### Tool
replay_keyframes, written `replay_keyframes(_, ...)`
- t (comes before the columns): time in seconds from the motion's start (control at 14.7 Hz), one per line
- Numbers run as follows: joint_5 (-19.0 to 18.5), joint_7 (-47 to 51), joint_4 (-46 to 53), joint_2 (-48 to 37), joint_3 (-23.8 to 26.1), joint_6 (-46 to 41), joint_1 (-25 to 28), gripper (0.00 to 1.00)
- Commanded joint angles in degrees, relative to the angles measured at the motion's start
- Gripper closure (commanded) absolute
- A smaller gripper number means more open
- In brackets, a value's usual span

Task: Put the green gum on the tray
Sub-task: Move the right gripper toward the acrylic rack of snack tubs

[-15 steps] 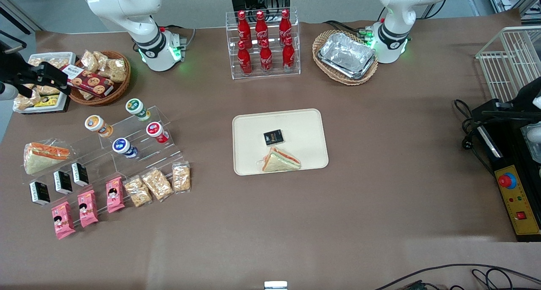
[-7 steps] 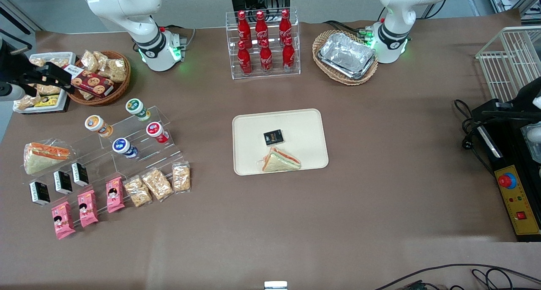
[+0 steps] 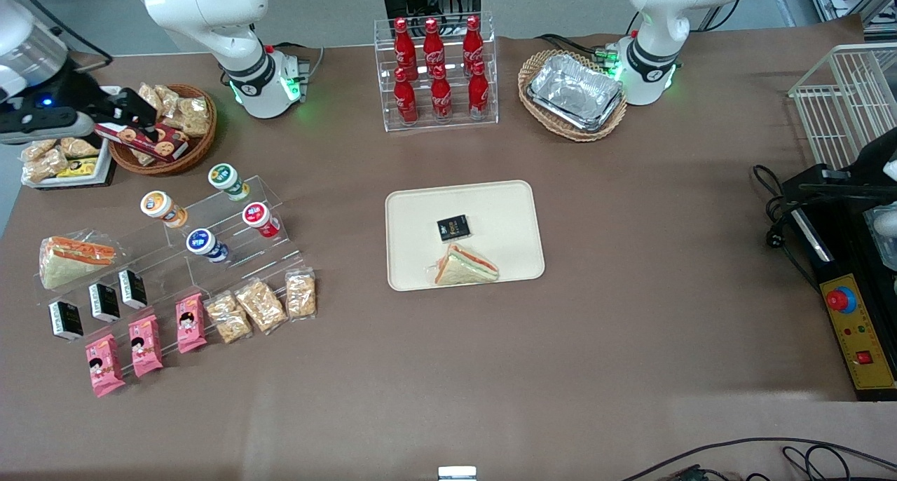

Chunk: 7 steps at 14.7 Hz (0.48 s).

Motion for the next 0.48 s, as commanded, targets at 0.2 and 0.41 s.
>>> replay_keyframes(0.2, -0.2, 0.9, -11.1, -3.3, 0.1, 8.5, 1.2, 0.00)
replay_keyframes(0.41, -0.1, 1.2, -15.5, -3.6, 0.2, 12.1, 1.7, 0.00)
